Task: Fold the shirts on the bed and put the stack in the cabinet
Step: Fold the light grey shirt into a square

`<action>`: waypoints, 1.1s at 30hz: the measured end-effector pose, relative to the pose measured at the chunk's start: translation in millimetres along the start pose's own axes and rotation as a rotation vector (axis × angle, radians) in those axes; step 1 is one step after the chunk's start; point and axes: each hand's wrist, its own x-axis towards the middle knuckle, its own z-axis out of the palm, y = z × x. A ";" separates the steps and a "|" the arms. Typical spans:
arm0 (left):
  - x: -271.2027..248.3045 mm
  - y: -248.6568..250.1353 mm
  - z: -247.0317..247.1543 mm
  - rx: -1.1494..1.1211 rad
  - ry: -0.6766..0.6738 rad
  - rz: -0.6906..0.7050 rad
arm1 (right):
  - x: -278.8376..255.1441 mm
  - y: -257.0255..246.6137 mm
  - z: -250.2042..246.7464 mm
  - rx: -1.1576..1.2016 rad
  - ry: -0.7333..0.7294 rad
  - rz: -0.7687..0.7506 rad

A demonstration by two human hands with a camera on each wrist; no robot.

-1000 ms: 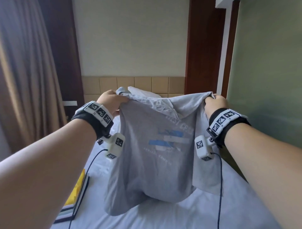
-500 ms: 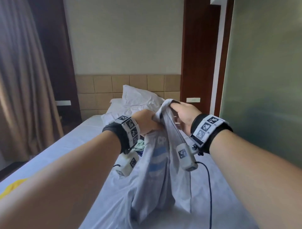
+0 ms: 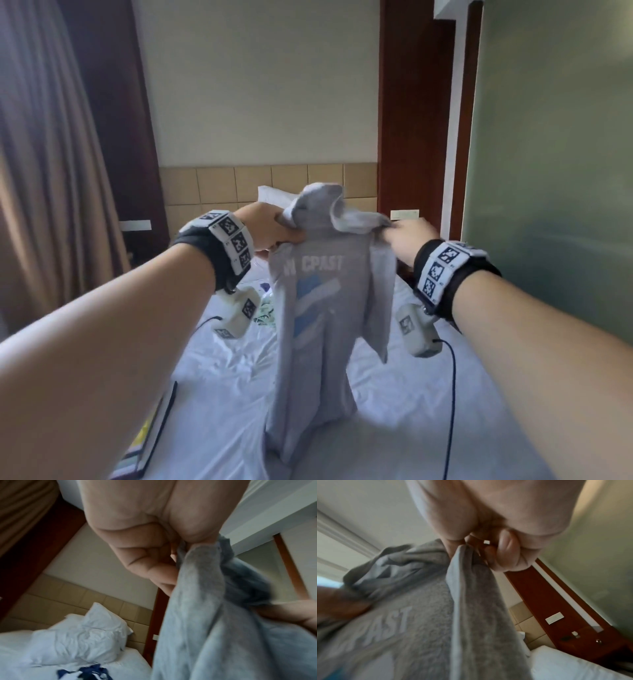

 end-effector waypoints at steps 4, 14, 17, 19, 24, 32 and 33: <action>-9.0 -13.7 -43.0 0.092 0.073 -0.070 | -1.4 -15.8 -38.9 0.096 0.154 0.079; -70.1 39.6 -133.2 0.138 0.425 -0.042 | -27.1 -96.9 -117.5 0.810 0.262 0.122; -87.0 56.1 -150.0 -0.189 0.460 -0.026 | -36.3 -119.5 -136.9 0.910 0.282 0.038; -104.5 69.9 -154.4 -0.518 0.358 -0.016 | -43.8 -131.3 -148.3 0.970 0.311 -0.039; -118.4 73.1 -156.8 -0.739 0.439 0.093 | -58.4 -141.7 -156.7 1.089 0.352 -0.155; -85.5 15.8 -93.8 -0.800 0.309 -0.167 | -39.6 -74.6 -99.5 0.911 0.187 0.097; -78.1 2.9 -81.1 -0.779 0.310 -0.210 | -33.4 -58.3 -87.3 0.873 0.178 0.147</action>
